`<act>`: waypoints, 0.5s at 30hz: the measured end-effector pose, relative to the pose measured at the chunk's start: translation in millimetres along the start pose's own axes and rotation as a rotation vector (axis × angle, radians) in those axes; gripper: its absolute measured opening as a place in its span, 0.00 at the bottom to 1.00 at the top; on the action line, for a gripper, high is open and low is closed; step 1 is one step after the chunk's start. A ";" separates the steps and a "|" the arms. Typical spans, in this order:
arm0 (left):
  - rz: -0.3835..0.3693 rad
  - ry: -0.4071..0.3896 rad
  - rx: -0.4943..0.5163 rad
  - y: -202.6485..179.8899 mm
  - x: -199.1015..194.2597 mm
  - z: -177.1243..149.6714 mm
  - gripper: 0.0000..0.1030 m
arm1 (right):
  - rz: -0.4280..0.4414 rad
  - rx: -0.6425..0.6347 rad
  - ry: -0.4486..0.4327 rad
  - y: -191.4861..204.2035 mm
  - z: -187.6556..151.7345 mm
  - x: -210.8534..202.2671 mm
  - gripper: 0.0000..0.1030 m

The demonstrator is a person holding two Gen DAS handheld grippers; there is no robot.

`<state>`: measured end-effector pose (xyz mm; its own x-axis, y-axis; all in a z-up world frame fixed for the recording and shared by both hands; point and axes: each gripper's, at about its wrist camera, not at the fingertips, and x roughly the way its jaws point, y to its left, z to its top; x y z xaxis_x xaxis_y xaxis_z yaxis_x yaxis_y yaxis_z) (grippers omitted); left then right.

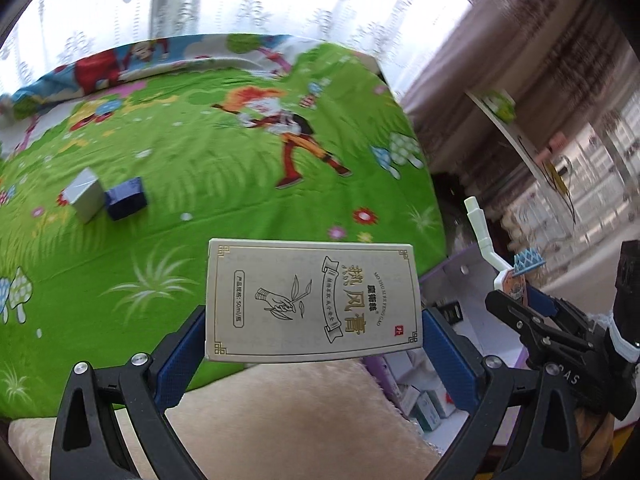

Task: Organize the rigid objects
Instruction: 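Carry the cream tea box and basketball hoop toy over the storage box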

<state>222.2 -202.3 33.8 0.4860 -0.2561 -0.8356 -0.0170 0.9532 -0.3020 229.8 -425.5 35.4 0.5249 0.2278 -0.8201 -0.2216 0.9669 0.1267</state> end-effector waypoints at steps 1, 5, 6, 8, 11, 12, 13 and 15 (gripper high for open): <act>-0.005 0.011 0.021 -9.1 2.9 -0.7 0.98 | -0.011 0.011 0.000 -7.4 -2.9 -1.9 0.68; -0.045 0.057 0.095 -45.1 15.2 -3.2 0.98 | -0.063 0.059 0.002 -39.9 -15.9 -9.3 0.68; -0.054 0.063 0.109 -53.0 17.6 -3.9 0.98 | -0.075 0.069 0.003 -46.1 -18.7 -10.6 0.68; -0.071 0.077 0.144 -70.5 23.3 -6.6 0.99 | -0.098 0.097 0.007 -63.0 -25.5 -13.9 0.68; -0.097 0.108 0.178 -89.2 33.6 -10.2 0.99 | -0.123 0.138 0.012 -84.1 -35.4 -19.4 0.69; -0.107 0.117 0.190 -95.3 36.9 -11.3 0.99 | -0.133 0.152 0.015 -90.9 -38.3 -21.0 0.69; -0.117 0.124 0.198 -100.4 39.1 -12.2 0.99 | -0.143 0.163 0.018 -96.9 -40.7 -22.5 0.69; -0.142 0.134 0.205 -108.2 43.0 -12.5 0.99 | -0.160 0.188 0.020 -108.4 -44.8 -24.5 0.69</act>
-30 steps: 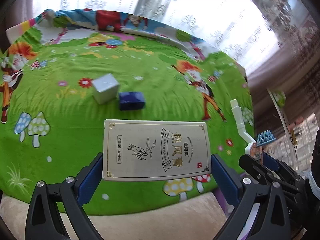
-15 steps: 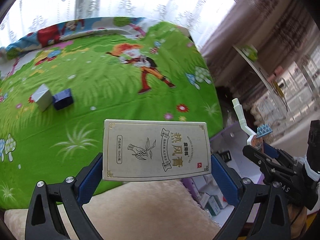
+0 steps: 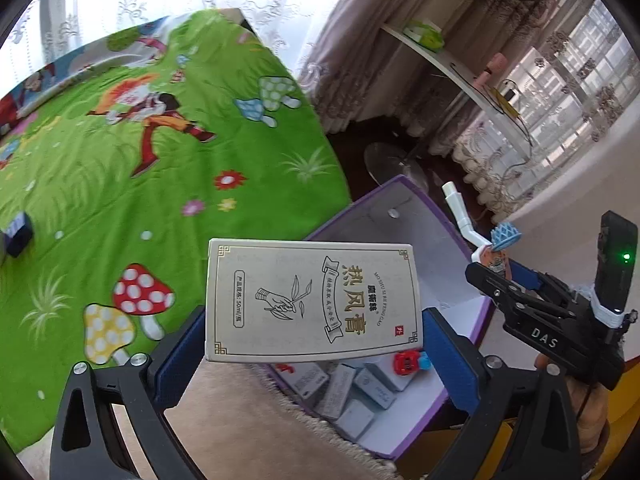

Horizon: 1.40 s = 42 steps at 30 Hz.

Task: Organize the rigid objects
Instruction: 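Carry the cream tea box and basketball hoop toy over the storage box, then open both tools to drop the tea box and hoop toy into the storage box, then move both open tools back to the white cube and blue block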

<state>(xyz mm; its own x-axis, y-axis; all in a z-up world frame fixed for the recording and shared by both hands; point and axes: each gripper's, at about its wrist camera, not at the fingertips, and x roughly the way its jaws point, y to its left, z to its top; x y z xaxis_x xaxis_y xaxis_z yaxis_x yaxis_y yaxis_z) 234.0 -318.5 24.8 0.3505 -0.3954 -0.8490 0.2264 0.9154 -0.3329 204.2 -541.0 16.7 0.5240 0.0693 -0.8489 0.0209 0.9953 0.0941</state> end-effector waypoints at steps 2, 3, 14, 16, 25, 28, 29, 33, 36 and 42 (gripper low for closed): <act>-0.040 0.004 0.005 -8.3 5.5 2.4 0.99 | -0.012 0.029 0.004 -11.6 -1.1 0.1 0.69; -0.053 0.005 0.008 -10.4 7.5 3.8 0.99 | -0.016 0.040 0.006 -15.1 -0.5 0.9 0.69; -0.145 -0.079 -0.016 -6.0 -3.6 7.9 1.00 | -0.013 0.076 0.007 -27.7 0.2 -3.6 0.69; -0.125 -0.112 0.004 -5.1 -10.3 7.0 1.00 | -0.005 0.067 0.002 -22.5 0.8 -5.8 0.69; -0.103 -0.156 -0.017 20.5 -35.1 8.0 1.00 | 0.001 0.003 -0.016 5.6 8.3 -13.5 0.69; -0.103 -0.175 -0.038 31.7 -45.4 7.6 1.00 | 0.017 -0.023 -0.016 18.5 10.0 -14.6 0.69; -0.101 -0.181 -0.041 34.8 -47.8 7.5 1.00 | 0.025 -0.030 -0.019 23.0 10.3 -15.4 0.69; -0.082 -0.197 -0.054 49.5 -57.0 5.8 1.00 | 0.065 -0.046 -0.018 42.0 12.6 -15.9 0.69; -0.062 -0.209 -0.070 63.3 -63.6 3.5 0.99 | 0.092 -0.072 -0.010 60.1 14.2 -14.0 0.69; -0.032 -0.217 -0.113 99.2 -76.3 -5.5 0.96 | 0.150 -0.134 0.004 104.6 16.5 -10.8 0.69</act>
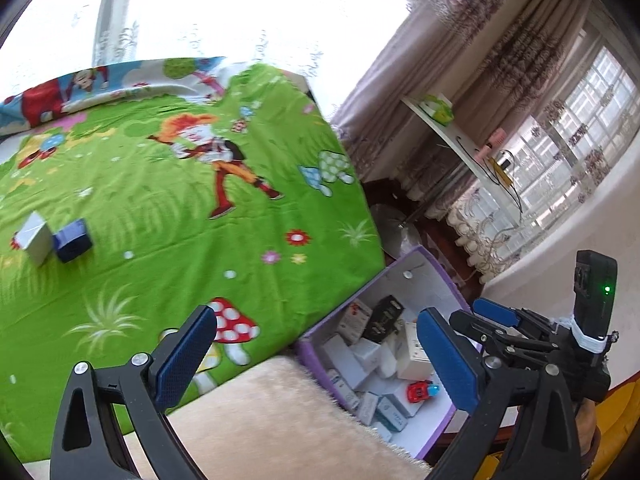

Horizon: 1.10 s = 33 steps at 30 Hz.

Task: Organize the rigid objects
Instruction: 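Move both open tools back to the white cube and blue block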

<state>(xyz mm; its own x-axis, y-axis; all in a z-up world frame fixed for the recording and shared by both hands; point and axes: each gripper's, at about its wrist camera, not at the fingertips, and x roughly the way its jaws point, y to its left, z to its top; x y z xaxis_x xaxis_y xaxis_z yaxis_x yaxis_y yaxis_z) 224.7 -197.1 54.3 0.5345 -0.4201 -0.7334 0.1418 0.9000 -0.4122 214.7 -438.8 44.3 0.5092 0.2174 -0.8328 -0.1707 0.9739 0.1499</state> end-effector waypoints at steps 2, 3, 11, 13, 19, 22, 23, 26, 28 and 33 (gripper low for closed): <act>0.019 -0.002 -0.014 12.4 -4.2 -0.4 0.93 | 0.016 -0.030 0.008 15.4 2.4 4.5 0.69; 0.027 -0.005 -0.021 18.2 -6.4 -0.8 0.91 | 0.025 -0.044 0.011 23.7 3.8 7.0 0.69; 0.085 -0.026 -0.099 72.2 -22.9 -2.3 0.83 | 0.084 -0.126 0.043 77.7 14.2 28.5 0.69; 0.102 -0.033 -0.121 83.9 -26.4 -0.5 0.83 | 0.092 -0.149 0.047 89.6 16.7 32.7 0.69; 0.145 -0.055 -0.186 120.8 -38.4 8.3 0.82 | 0.119 -0.219 0.071 123.5 24.9 51.0 0.69; 0.165 -0.058 -0.254 145.4 -43.8 14.7 0.82 | 0.132 -0.256 0.081 140.5 28.0 59.8 0.69; 0.172 -0.058 -0.282 154.3 -45.3 16.6 0.82 | 0.135 -0.270 0.083 146.5 29.6 62.7 0.69; 0.207 -0.056 -0.387 184.5 -47.0 23.5 0.82 | 0.149 -0.299 0.087 161.9 34.6 71.1 0.69; 0.219 -0.047 -0.448 201.1 -45.0 27.1 0.82 | 0.156 -0.314 0.093 171.8 37.3 77.6 0.69; 0.223 -0.030 -0.606 239.8 -33.7 33.6 0.82 | 0.166 -0.362 0.108 193.9 43.4 94.9 0.69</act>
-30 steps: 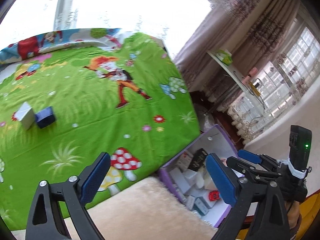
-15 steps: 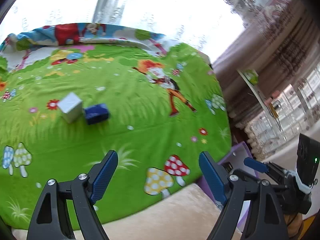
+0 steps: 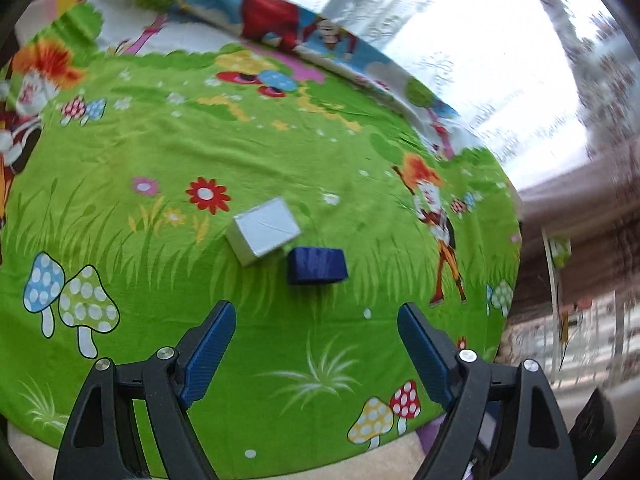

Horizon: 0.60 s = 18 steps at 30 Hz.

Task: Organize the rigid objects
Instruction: 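Move both open tools back to the white cube and blue block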

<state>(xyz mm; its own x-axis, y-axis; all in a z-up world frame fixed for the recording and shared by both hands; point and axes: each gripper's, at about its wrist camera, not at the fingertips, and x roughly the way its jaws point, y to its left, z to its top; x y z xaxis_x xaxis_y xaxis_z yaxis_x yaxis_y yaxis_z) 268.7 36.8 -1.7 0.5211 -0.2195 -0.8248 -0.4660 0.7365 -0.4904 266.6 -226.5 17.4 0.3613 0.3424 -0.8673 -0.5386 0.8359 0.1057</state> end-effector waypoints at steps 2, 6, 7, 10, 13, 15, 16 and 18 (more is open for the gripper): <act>0.003 0.008 -0.081 11.3 9.0 10.2 0.82 | 0.001 -0.015 0.002 5.0 5.3 5.7 0.69; 0.022 0.039 -0.205 24.6 29.7 23.7 0.82 | 0.003 -0.037 -0.006 12.2 14.8 13.3 0.69; 0.029 0.045 -0.236 27.8 35.8 26.4 0.82 | 0.004 -0.041 -0.008 13.6 17.1 15.3 0.69; 0.056 0.056 -0.316 33.6 52.0 32.5 0.82 | 0.006 -0.048 -0.006 16.0 21.6 21.1 0.69; 0.085 0.069 -0.332 31.2 64.9 35.1 0.81 | 0.011 -0.060 0.000 18.6 23.2 25.6 0.69; 0.126 0.088 -0.321 30.8 76.4 36.8 0.66 | 0.015 -0.067 0.004 20.9 24.4 29.0 0.69; 0.140 0.102 -0.311 31.0 80.2 36.4 0.61 | 0.018 -0.071 0.003 22.3 25.0 30.1 0.69; 0.165 0.085 -0.256 25.1 78.9 36.4 0.54 | 0.024 -0.081 -0.001 25.9 27.3 32.5 0.69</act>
<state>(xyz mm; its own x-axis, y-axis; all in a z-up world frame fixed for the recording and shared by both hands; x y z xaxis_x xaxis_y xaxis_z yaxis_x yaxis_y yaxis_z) 324.1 61.2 -68.9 0.3668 -0.1714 -0.9143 -0.7094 0.5843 -0.3942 285.1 -182.0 5.2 0.3483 0.3627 -0.8644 -0.6066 0.7902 0.0872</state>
